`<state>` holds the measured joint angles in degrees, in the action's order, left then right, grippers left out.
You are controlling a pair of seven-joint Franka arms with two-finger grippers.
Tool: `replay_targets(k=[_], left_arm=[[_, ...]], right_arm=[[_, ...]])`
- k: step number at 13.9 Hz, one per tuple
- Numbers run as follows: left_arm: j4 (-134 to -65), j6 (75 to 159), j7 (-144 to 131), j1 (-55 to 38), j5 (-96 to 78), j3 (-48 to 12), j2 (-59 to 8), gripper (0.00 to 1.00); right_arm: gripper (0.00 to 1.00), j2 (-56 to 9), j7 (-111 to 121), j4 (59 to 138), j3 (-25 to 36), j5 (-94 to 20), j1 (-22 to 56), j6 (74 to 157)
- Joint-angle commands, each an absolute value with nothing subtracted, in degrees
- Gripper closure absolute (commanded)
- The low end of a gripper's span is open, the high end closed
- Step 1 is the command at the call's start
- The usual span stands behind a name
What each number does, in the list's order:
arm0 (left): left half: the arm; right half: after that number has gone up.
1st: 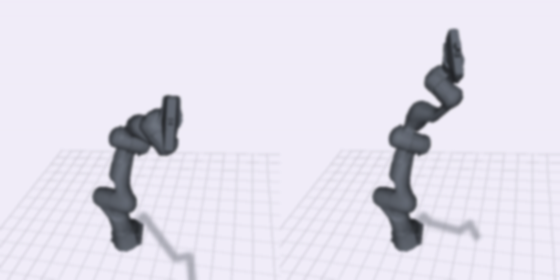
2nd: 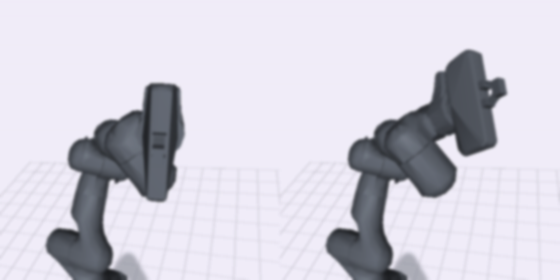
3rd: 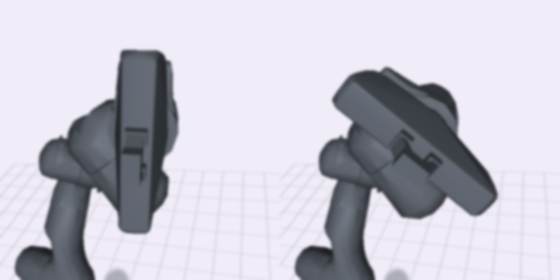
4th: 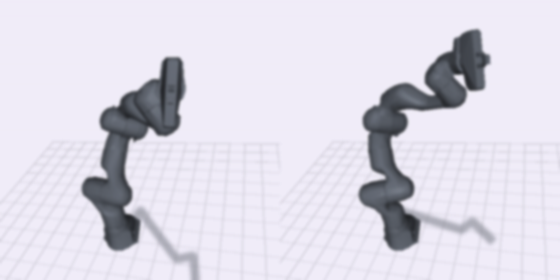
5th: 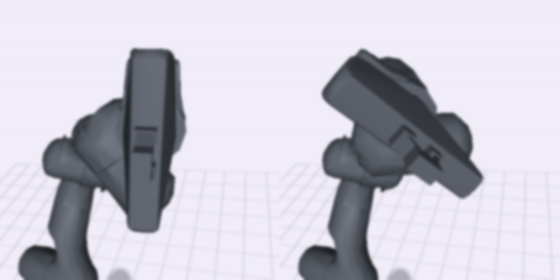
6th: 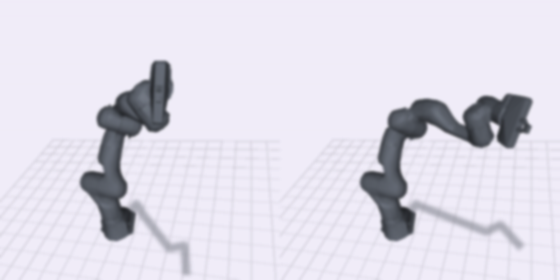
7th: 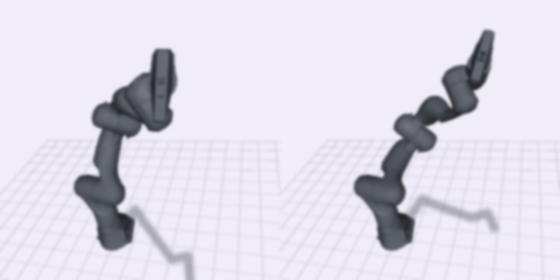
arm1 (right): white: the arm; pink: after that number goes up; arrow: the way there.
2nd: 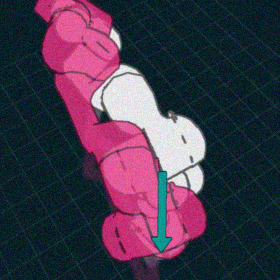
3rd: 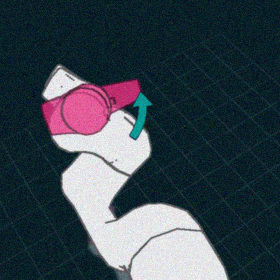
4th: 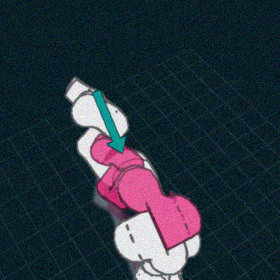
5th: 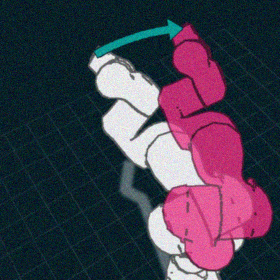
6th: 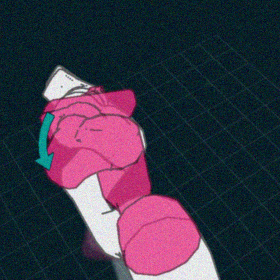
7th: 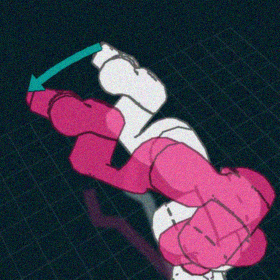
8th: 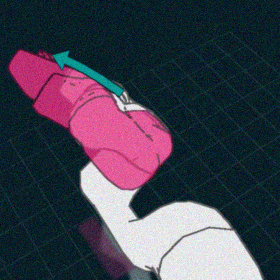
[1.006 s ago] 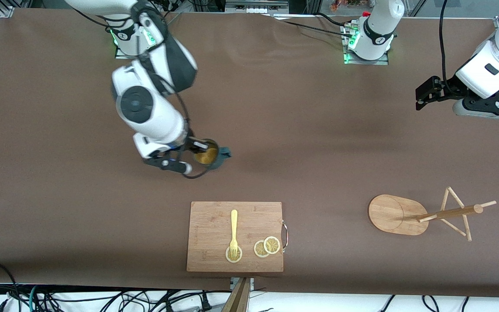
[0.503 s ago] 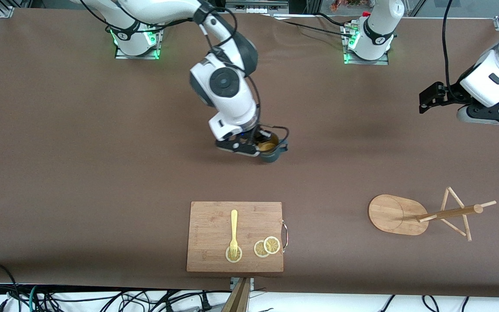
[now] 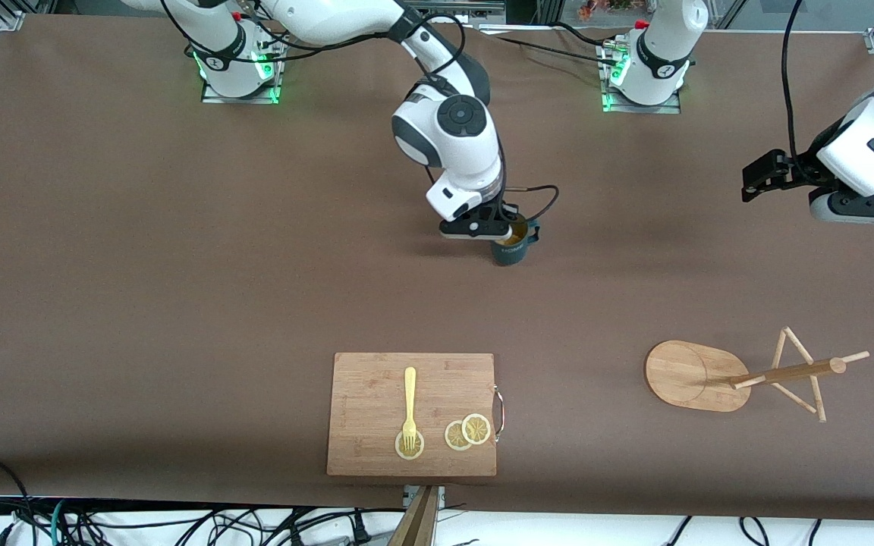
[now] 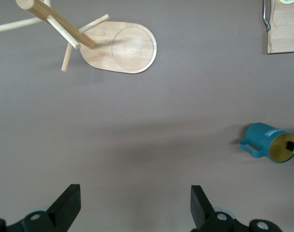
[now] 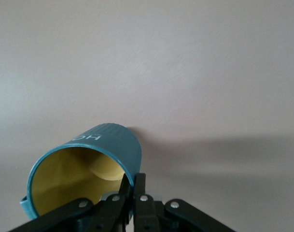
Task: Pass cup and hang on rack
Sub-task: 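Hold the mug with the right gripper while the left gripper approaches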
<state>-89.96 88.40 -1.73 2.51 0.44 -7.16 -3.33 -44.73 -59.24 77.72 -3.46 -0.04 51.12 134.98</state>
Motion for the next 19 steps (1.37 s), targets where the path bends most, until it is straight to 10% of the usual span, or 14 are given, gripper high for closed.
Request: replay_targets(k=[1,16,17,19], left_arm=[[-89.74,87.98,-0.53,2.29,0.88,-7.38,-3.51,0.0],[-112.74,107.21,-0.18,2.37,0.09,-7.47,-3.08,0.0],[-114.42,108.97,-0.18,2.37,0.0,-7.56,-2.9,0.0],[-117.58,112.39,-0.09,2.63,0.0,-7.56,-2.64,0.0]], right_arm=[[1.0,-45.88,-61.08,75.59,-2.64,1.23,52.73,135.26],[1.0,-47.72,-67.85,75.59,-2.64,3.6,53.35,135.18],[0.93,-47.72,-67.76,75.59,-2.64,3.6,53.35,135.18],[0.01,-47.55,-67.33,75.59,-2.38,4.3,53.26,135.18]])
